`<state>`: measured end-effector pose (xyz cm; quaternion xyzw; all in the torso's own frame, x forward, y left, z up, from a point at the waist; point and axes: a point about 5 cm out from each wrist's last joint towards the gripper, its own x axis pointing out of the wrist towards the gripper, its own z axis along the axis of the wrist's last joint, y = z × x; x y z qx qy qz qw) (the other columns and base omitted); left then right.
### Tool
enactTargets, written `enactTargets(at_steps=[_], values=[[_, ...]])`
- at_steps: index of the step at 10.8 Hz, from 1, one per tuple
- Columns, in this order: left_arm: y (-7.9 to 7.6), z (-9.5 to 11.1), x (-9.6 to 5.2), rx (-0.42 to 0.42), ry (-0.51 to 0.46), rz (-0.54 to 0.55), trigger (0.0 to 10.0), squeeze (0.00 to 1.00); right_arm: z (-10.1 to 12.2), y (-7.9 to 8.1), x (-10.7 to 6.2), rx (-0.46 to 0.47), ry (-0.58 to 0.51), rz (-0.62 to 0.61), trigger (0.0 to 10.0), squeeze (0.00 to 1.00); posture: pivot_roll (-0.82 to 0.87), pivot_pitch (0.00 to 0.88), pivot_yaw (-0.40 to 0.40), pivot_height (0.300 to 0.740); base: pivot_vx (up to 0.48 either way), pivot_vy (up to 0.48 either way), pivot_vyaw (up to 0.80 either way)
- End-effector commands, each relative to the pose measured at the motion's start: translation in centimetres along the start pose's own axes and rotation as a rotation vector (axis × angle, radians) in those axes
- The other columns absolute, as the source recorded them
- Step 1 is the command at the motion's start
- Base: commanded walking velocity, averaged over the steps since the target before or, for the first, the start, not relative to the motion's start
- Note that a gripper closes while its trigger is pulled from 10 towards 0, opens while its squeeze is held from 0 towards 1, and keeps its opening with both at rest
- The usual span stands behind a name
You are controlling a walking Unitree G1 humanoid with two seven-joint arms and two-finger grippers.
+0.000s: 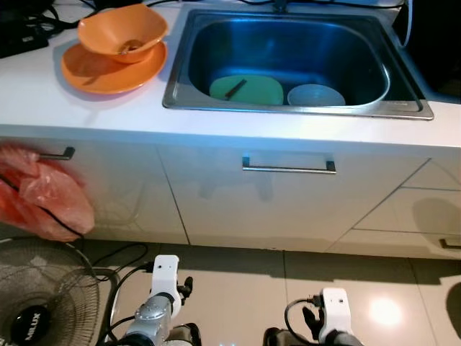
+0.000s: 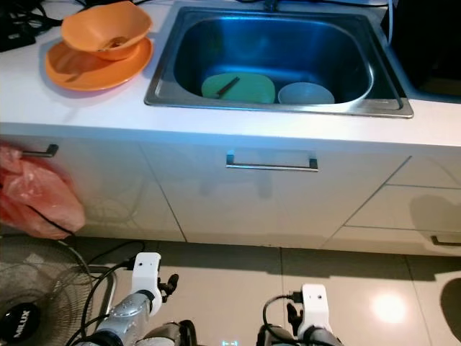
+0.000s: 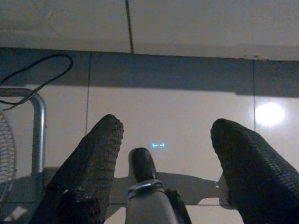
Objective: Kitchen organization
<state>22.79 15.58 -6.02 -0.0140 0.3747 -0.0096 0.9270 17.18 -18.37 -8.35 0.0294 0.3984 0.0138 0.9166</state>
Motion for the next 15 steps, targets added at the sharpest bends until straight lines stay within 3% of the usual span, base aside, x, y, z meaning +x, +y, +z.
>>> enactTargets(at_steps=[1,2,4,6,9,11,13,14,15], values=[[0.2,-0.2,0.0,-0.013,0.011,0.002,10.0,0.0,-0.8,0.0,-0.2,0.009,0.023,-0.01,10.0,0.0,-0.02,0.162,0.026,0.74,0.0,0.0,0.0],[0.3,0.0,0.0,-0.031,-0.002,0.008,10.0,0.0,-0.7,0.2,-0.2,-0.019,0.013,0.022,10.0,0.0,-0.02,0.133,0.024,0.74,0.0,0.0,0.0],[-0.2,-0.3,-0.1,-0.026,-0.003,-0.001,10.0,0.0,-1.1,-0.9,-0.5,-0.009,0.033,-0.028,10.0,0.0,-0.01,0.126,0.024,0.74,0.0,0.0,0.0],[0.2,0.2,-0.2,-0.037,-0.072,0.033,10.0,0.0,-0.9,-1.0,-0.8,-0.031,-0.031,-0.029,10.0,0.0,0.04,0.134,0.006,0.74,0.0,0.0,0.0],[2.1,0.9,-1.1,0.097,-0.243,0.073,10.0,0.0,-0.2,-3.1,-2.3,-0.085,-0.219,-0.068,10.0,0.0,0.05,0.161,-0.002,0.74,0.0,0.0,0.0],[2.8,3.9,-1.7,0.134,-0.444,0.098,10.0,0.0,1.4,-4.4,-3.9,-0.143,-0.421,-0.111,10.0,0.0,0.04,0.176,0.006,0.74,0.0,0.0,0.0],[2.5,9.0,-2.5,0.188,-0.679,0.109,10.0,0.0,4.4,-4.2,-5.7,-0.171,-0.666,-0.129,10.0,0.0,0.04,0.196,0.009,0.74,0.0,0.0,0.0],[2.0,10.6,-2.8,0.199,-0.747,0.103,10.0,0.0,7.3,-4.2,-5.2,-0.165,-0.739,-0.137,10.0,0.0,0.04,0.2,0.011,0.74,0.0,0.0,0.0],[0.9,13.1,-3.5,0.222,-0.855,0.084,10.0,0.0,14.9,-3.9,-4.2,-0.169,-0.859,-0.144,10.0,0.0,0.04,0.203,0.012,0.74,0.0,0.0,0.0]])
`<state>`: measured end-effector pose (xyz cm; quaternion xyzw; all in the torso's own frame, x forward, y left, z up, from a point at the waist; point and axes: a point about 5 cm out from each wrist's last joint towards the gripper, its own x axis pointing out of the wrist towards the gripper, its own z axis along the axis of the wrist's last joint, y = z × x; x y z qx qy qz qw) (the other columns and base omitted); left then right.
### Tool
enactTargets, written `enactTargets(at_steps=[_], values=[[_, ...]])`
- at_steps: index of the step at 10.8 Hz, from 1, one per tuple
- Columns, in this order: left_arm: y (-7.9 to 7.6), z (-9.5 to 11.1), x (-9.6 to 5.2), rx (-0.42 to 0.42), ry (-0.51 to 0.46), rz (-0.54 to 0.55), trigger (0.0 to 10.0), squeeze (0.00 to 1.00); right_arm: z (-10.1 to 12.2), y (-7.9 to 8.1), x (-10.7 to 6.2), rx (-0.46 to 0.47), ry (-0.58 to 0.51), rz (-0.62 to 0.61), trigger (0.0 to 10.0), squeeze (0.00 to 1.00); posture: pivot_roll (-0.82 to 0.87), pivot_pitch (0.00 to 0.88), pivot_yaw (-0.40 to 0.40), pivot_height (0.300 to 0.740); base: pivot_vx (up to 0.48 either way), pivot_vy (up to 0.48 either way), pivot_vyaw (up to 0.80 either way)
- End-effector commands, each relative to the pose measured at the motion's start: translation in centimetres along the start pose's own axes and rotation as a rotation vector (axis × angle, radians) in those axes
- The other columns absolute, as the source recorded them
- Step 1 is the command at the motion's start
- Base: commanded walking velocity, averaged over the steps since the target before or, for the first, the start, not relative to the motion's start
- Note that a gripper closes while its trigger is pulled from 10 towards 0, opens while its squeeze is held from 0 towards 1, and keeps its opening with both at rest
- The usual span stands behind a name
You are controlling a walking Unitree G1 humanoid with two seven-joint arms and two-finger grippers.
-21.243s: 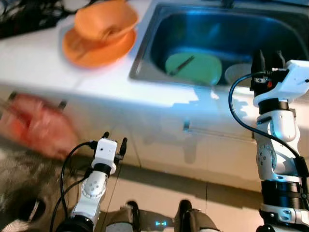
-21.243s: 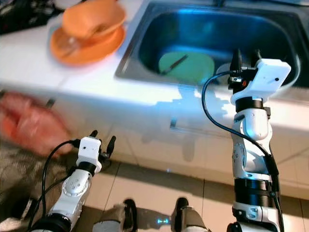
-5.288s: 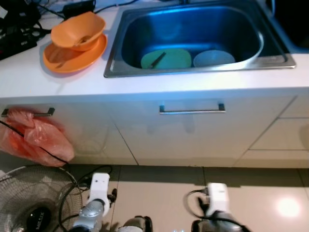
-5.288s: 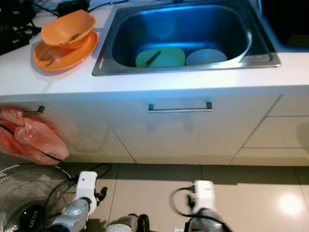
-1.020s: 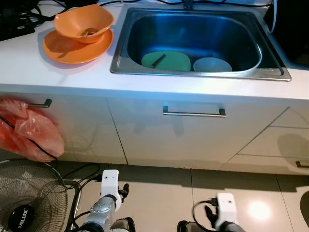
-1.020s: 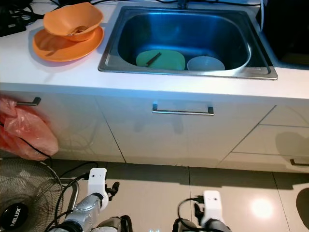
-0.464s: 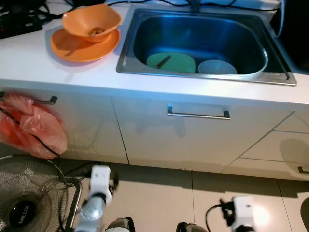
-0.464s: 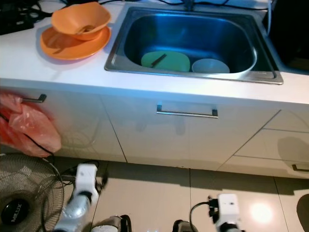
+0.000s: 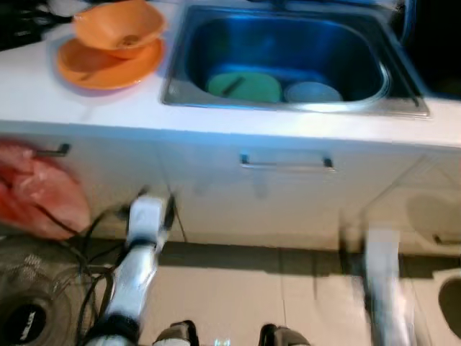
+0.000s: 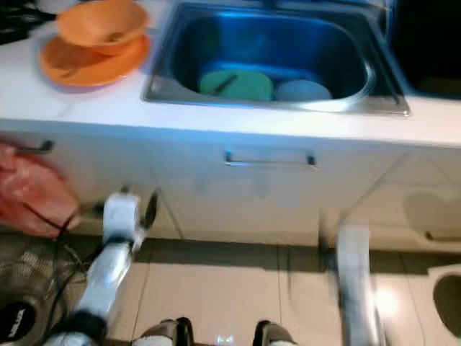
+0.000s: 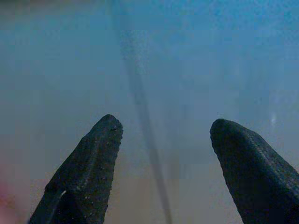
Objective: Kitchen organization
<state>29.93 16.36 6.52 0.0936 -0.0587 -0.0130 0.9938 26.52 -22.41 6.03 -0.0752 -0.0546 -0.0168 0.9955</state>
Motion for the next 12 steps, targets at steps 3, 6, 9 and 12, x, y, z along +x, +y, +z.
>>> enactTargets(at_steps=[3,6,9,12], values=[[0.1,3.0,0.4,0.012,-0.128,0.023,10.0,0.0,2.9,-0.7,0.5,0.005,-0.095,-0.059,10.0,0.0,0.04,0.209,0.009,0.74,0.0,0.0,0.0],[0.8,6.3,-0.2,0.039,-0.239,0.055,10.0,0.0,5.8,-0.7,1.1,0.013,-0.165,-0.084,10.0,0.0,0.06,0.21,0.001,0.74,0.0,0.0,0.0],[0.8,11.0,0.7,0.053,-0.379,0.069,10.0,0.0,9.8,-0.2,2.0,0.027,-0.281,-0.086,10.0,0.0,0.06,0.202,0.001,0.74,0.0,0.0,0.0],[0.5,12.8,2.4,0.015,-0.41,0.063,10.0,0.0,12.2,1.4,4.2,0.086,-0.335,-0.044,10.0,0.0,0.06,0.189,0.009,0.74,0.0,0.0,0.0]])
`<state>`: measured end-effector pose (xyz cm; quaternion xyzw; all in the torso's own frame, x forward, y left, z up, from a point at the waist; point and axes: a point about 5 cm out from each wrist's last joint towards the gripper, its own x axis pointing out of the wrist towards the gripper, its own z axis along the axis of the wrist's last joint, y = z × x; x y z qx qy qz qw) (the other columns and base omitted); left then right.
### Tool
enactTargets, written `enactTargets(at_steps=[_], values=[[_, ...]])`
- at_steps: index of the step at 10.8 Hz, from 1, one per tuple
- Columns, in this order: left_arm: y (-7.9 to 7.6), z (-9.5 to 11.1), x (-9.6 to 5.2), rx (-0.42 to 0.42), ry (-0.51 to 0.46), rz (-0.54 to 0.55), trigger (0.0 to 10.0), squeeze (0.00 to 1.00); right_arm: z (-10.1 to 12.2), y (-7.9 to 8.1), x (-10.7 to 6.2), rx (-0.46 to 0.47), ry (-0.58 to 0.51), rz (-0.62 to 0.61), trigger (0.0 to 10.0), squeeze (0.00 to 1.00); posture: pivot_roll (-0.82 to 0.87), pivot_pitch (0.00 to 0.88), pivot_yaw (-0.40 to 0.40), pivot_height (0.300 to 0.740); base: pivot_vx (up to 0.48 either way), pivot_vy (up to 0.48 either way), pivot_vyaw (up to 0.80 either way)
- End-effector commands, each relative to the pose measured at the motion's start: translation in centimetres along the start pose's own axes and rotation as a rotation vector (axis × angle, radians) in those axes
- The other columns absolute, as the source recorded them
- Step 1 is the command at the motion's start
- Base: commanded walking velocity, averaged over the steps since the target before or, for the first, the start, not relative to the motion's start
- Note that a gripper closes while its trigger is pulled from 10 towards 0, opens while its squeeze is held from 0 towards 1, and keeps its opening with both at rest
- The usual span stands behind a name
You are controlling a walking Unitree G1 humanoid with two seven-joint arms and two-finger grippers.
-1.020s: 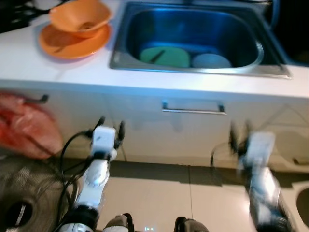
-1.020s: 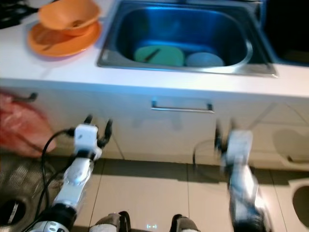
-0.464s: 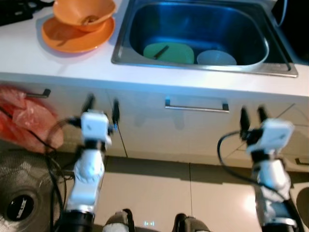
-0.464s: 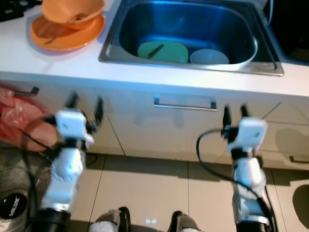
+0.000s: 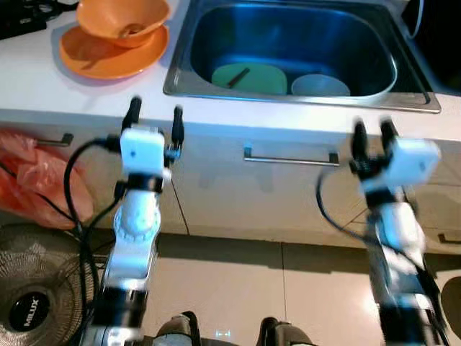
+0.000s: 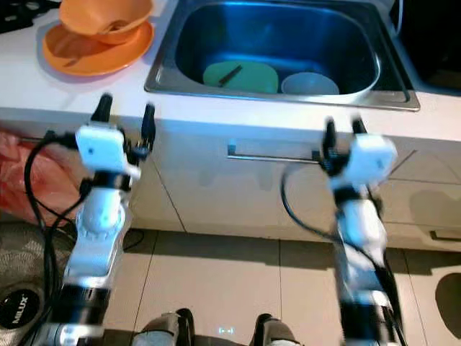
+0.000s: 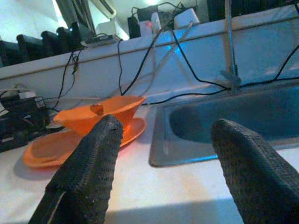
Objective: Kitchen organization
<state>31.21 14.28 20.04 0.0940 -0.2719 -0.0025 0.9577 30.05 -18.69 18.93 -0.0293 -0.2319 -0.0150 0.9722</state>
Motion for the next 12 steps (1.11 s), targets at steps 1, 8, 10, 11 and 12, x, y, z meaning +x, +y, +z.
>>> enactTargets(at_steps=[1,8,10,11,12], values=[[-0.1,-0.4,0.7,-0.019,0.027,0.012,10.0,0.0,-0.1,0.9,0.7,0.027,0.014,0.013,10.0,0.0,0.07,0.18,0.012,0.74,0.0,0.0,0.0],[-4.4,-0.1,3.2,-0.121,0.025,-0.091,10.0,0.0,-0.5,4.3,3.8,0.079,0.03,0.09,10.0,0.0,0.07,0.166,0.014,0.74,0.078,0.0,0.0],[-4.3,-0.2,3.2,-0.12,0.025,-0.095,10.0,0.0,-0.5,4.4,3.9,0.082,0.027,0.092,10.0,0.0,0.07,0.158,0.016,0.74,0.306,0.0,0.0],[-4.4,-0.2,3.3,-0.121,0.024,-0.098,10.0,0.0,-0.6,4.5,3.9,0.085,0.034,0.091,10.0,0.0,0.07,0.152,0.017,0.74,0.319,0.0,0.0],[-4.4,-0.2,3.2,-0.122,0.023,-0.103,10.0,0.0,-0.7,4.6,3.9,0.088,0.036,0.094,10.0,0.0,0.07,0.151,0.017,0.74,0.322,0.0,0.0]])
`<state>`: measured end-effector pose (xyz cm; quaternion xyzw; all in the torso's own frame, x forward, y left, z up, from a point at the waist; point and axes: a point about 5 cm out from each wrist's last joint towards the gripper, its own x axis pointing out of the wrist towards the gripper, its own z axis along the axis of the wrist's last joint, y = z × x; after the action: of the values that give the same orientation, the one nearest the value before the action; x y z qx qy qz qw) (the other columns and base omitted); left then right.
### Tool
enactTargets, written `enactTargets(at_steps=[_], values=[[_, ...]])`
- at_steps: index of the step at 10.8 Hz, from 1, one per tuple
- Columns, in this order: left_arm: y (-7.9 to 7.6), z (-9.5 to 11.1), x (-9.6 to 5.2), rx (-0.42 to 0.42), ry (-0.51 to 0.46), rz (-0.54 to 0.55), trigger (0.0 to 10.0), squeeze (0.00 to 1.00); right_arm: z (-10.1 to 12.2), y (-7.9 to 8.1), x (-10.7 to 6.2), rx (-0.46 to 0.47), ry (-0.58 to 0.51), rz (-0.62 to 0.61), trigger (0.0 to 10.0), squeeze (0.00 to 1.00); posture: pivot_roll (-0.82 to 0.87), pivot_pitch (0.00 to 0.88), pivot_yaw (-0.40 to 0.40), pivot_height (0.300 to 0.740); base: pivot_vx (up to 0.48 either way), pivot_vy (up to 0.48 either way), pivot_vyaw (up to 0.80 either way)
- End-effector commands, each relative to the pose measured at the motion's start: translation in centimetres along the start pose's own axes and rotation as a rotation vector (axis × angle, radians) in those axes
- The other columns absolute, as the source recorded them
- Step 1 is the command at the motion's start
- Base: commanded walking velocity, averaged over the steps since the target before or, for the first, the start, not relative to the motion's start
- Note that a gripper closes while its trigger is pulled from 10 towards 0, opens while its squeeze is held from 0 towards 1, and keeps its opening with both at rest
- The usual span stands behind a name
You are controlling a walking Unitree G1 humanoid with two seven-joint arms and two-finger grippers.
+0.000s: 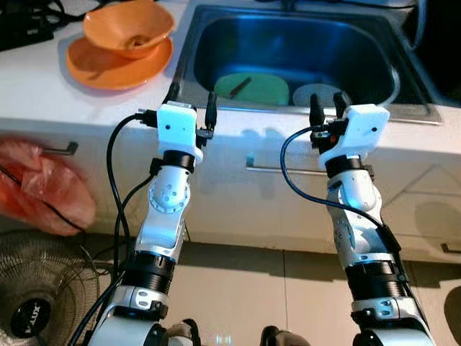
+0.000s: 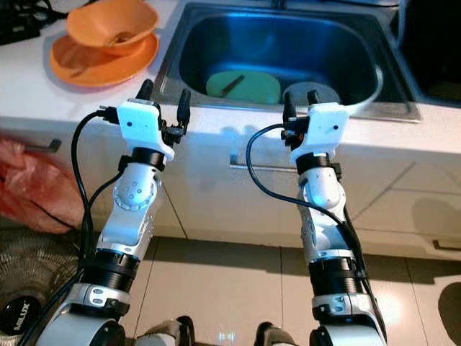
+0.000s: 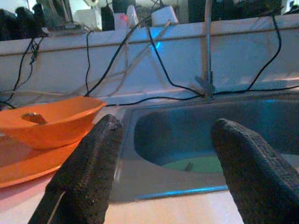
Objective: Kitchen organization
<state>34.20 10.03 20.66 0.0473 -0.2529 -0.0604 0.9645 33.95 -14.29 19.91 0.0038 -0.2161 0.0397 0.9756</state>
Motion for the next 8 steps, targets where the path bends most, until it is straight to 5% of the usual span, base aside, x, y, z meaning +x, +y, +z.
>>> enactTargets(at_steps=[1,8], values=[[-0.4,-0.03,-0.06,-0.001,-0.001,-0.02,10.0,0.0,-0.24,0.2,-0.13,-0.001,0.006,0.002,10.0,0.0,0.07,0.153,0.019,0.74,0.33,0.0,0.0],[-0.31,0.0,-0.17,0.0,0.002,-0.021,10.0,0.0,-0.26,0.49,-0.26,0.008,0.004,0.015,10.0,0.0,0.07,0.186,0.019,0.74,0.346,0.0,0.0]])
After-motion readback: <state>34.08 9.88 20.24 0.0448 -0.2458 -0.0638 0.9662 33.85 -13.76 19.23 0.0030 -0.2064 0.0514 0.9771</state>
